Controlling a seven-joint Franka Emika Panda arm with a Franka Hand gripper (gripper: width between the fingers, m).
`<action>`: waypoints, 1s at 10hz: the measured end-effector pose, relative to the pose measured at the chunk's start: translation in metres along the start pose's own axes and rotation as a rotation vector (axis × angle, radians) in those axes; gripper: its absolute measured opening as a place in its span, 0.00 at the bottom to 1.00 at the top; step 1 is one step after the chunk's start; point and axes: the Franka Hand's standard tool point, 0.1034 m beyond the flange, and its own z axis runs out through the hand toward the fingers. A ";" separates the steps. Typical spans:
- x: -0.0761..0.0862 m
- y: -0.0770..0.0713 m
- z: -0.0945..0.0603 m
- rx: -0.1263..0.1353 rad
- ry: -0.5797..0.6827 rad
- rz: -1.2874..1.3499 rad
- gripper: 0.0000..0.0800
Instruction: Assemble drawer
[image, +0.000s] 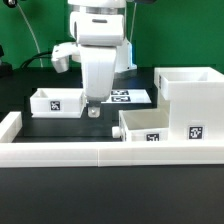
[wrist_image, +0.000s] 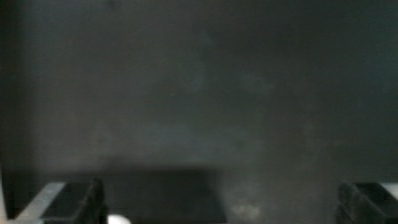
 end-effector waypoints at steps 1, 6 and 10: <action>-0.007 0.000 0.007 0.006 0.034 0.014 0.81; 0.001 -0.005 0.036 0.046 0.198 0.072 0.81; 0.043 0.001 0.035 0.061 0.218 0.119 0.81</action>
Offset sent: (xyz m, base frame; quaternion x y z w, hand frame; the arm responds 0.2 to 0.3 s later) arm 0.0054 0.0302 -0.0201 -0.0068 0.2292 0.0002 0.9734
